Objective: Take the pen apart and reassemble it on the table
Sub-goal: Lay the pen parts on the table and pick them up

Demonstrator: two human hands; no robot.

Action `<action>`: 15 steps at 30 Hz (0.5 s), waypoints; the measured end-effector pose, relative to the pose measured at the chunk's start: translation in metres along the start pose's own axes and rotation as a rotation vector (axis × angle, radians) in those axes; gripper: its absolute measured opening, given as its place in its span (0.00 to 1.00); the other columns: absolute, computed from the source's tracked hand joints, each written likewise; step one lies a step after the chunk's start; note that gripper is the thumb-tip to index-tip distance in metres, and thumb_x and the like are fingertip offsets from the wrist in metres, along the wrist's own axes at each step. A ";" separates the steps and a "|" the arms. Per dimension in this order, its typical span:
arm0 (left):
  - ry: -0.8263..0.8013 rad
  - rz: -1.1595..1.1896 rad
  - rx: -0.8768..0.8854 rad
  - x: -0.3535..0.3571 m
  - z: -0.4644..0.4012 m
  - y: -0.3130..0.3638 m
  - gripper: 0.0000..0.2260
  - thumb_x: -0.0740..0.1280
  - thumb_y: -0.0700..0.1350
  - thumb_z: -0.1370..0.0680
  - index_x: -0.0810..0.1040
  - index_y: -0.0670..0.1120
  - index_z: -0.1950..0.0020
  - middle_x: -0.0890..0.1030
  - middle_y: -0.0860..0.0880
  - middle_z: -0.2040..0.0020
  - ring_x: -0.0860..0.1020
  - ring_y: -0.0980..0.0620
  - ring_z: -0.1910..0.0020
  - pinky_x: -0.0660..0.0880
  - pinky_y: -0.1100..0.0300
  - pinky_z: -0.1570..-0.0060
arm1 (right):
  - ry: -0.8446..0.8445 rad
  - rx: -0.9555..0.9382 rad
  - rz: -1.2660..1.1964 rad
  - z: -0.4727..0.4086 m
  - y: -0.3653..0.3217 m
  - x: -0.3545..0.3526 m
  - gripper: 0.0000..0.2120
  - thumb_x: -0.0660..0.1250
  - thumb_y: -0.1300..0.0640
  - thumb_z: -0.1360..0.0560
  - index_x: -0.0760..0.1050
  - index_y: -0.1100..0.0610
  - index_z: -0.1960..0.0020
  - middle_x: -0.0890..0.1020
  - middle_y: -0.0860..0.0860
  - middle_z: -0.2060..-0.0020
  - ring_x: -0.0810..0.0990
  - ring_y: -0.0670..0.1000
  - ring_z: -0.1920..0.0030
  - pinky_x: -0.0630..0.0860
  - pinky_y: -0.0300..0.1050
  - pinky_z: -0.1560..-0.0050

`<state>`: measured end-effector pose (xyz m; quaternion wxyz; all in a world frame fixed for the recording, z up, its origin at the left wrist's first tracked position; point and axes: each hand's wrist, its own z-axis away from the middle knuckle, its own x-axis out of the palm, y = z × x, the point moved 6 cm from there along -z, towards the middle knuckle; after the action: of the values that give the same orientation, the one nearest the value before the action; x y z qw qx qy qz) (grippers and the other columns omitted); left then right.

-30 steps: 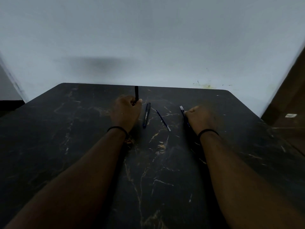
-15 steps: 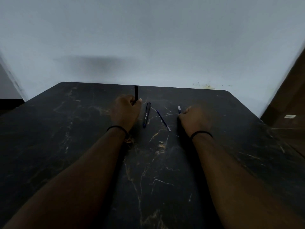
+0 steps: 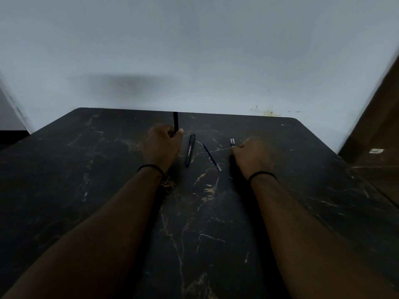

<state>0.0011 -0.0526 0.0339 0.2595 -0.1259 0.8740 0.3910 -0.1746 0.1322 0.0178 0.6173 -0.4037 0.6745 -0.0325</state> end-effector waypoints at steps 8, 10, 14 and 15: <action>-0.024 0.035 0.000 0.002 -0.001 -0.001 0.18 0.68 0.53 0.22 0.74 0.48 0.70 0.79 0.49 0.70 0.76 0.53 0.71 0.68 0.61 0.70 | 0.017 0.000 -0.052 0.001 0.000 -0.001 0.16 0.66 0.47 0.24 0.82 0.59 0.56 0.84 0.57 0.58 0.83 0.60 0.55 0.81 0.52 0.50; -0.015 0.050 0.000 0.002 0.000 0.000 0.20 0.68 0.52 0.22 0.71 0.49 0.72 0.76 0.51 0.73 0.73 0.56 0.75 0.63 0.64 0.72 | 0.010 -0.004 -0.052 0.001 0.000 0.001 0.16 0.66 0.47 0.24 0.83 0.59 0.56 0.85 0.56 0.59 0.83 0.59 0.55 0.81 0.52 0.50; -0.011 0.041 0.008 0.001 0.000 -0.001 0.18 0.69 0.52 0.22 0.74 0.48 0.70 0.78 0.49 0.71 0.75 0.53 0.72 0.63 0.64 0.72 | 0.098 -0.051 -0.093 0.002 -0.006 -0.004 0.11 0.67 0.49 0.23 0.83 0.55 0.56 0.85 0.53 0.58 0.83 0.56 0.55 0.80 0.49 0.50; -0.007 0.029 0.010 0.000 0.000 0.000 0.17 0.69 0.52 0.22 0.74 0.48 0.70 0.77 0.50 0.71 0.75 0.53 0.72 0.62 0.64 0.72 | 0.113 -0.084 -0.108 0.003 -0.011 -0.004 0.09 0.67 0.50 0.22 0.83 0.54 0.54 0.85 0.52 0.56 0.82 0.56 0.54 0.79 0.48 0.50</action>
<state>0.0008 -0.0531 0.0338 0.2577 -0.1105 0.8768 0.3907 -0.1667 0.1293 0.0263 0.5580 -0.4624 0.6865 -0.0600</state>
